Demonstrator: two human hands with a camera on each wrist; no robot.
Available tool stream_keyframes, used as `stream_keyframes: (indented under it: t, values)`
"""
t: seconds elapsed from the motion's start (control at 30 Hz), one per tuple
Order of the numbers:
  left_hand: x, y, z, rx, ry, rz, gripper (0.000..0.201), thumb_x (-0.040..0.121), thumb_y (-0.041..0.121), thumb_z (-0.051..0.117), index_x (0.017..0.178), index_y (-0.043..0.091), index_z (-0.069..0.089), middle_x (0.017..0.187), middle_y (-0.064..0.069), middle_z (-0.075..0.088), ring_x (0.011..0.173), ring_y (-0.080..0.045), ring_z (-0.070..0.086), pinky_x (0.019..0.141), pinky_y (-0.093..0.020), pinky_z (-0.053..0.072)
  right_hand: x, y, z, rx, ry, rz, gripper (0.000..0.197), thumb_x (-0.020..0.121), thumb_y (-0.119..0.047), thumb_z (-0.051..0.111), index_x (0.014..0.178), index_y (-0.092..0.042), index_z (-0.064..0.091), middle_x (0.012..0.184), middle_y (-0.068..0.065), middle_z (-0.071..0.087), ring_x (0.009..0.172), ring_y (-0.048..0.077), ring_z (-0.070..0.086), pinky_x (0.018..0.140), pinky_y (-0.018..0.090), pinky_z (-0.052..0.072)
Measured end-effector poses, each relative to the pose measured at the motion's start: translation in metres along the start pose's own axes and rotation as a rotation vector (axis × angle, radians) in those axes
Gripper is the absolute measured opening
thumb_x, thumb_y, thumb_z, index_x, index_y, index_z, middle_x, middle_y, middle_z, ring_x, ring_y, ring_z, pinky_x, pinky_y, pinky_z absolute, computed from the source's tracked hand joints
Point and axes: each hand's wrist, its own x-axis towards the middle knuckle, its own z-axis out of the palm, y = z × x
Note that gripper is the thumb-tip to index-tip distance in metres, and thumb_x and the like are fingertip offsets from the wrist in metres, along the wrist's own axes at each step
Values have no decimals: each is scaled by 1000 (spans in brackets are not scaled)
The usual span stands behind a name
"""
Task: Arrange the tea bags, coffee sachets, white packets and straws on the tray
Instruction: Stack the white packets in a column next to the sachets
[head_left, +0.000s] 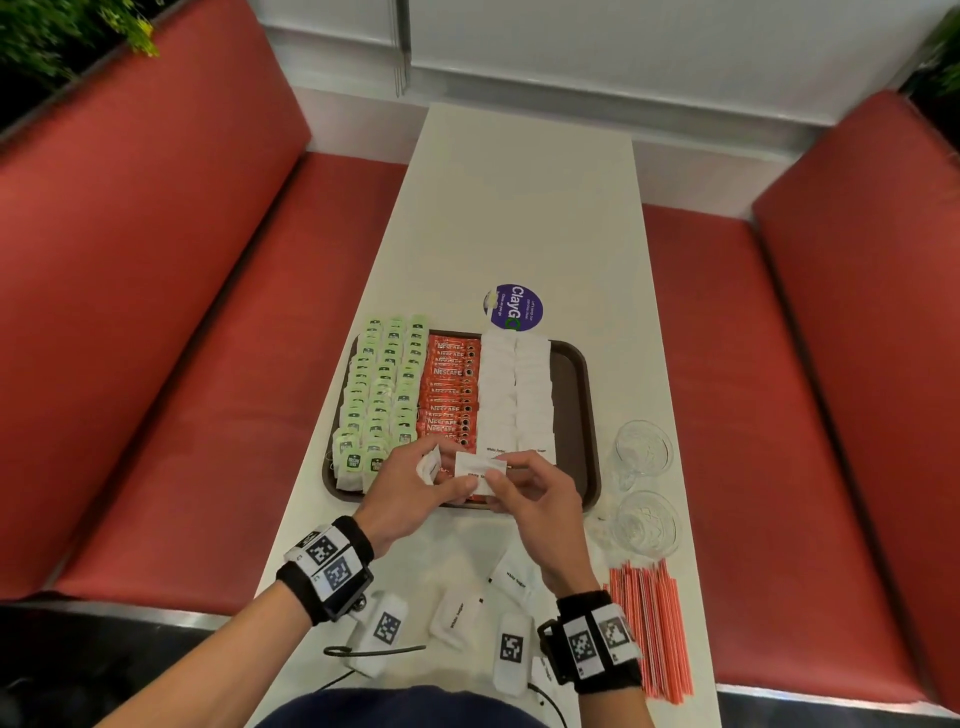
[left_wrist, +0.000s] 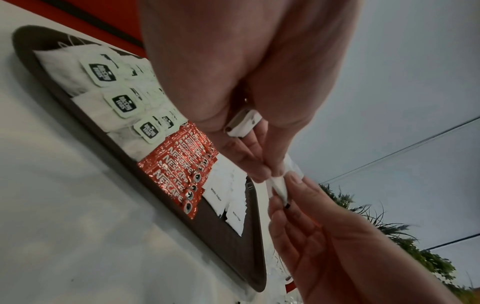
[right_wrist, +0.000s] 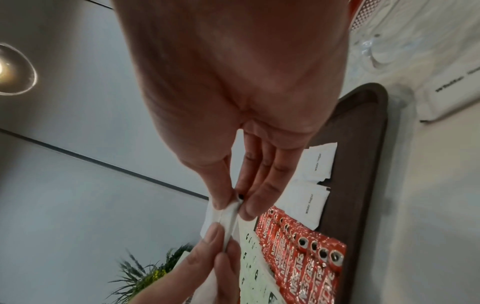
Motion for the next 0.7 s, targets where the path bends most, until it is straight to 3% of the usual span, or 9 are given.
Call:
stream_keyframes:
  t: [0.1, 0.23, 0.4, 0.53, 0.57, 0.7]
  values:
    - [0, -5, 2, -87, 44, -42, 19, 94, 4, 80, 110, 9, 72, 96, -12, 77, 85, -30, 76, 83, -39, 66, 7, 13, -6, -115, 133, -18, 15, 95, -29, 85, 108, -31, 77, 88, 0, 81, 84, 20, 79, 81, 42, 66]
    - [-4, -9, -2, -159, 145, -136, 13, 104, 6, 68, 116, 10, 66, 92, -11, 67, 77, -28, 74, 71, -36, 62, 26, 30, -25, -230, 365, 12, 18, 96, -33, 84, 108, -28, 71, 91, -6, 79, 79, 11, 79, 85, 35, 65]
    - [-10, -18, -10, -172, 188, -235, 20, 103, 3, 53, 119, 13, 60, 78, -8, 55, 67, -19, 52, 55, -31, 39, 44, 51, -27, -363, 329, 35, 17, 98, -30, 82, 107, -23, 69, 92, -7, 77, 88, 10, 74, 86, 32, 60]
    - [-15, -16, -12, -169, 171, -276, 31, 95, 1, 45, 121, 12, 59, 75, 0, 52, 64, -13, 42, 57, -30, 28, 56, 55, -13, -458, 304, 42, 15, 99, -26, 81, 106, -19, 69, 89, -8, 74, 86, 0, 67, 72, 6, 43]
    - [-17, -15, -12, -172, 169, -279, 32, 95, 1, 44, 122, 11, 58, 76, 1, 51, 64, -12, 42, 57, -29, 28, 58, 54, -10, -476, 301, 37, 15, 99, -25, 81, 106, -18, 69, 88, -8, 73, 85, -1, 66, 69, 4, 42]
    - [-19, -6, -11, -226, 173, -282, 28, 94, 6, 48, 119, 12, 58, 77, 1, 49, 66, -12, 42, 61, -31, 28, 61, 58, 3, -528, 286, 32, 14, 100, -21, 79, 105, -15, 67, 84, -9, 70, 81, -1, 63, 69, 12, 43]
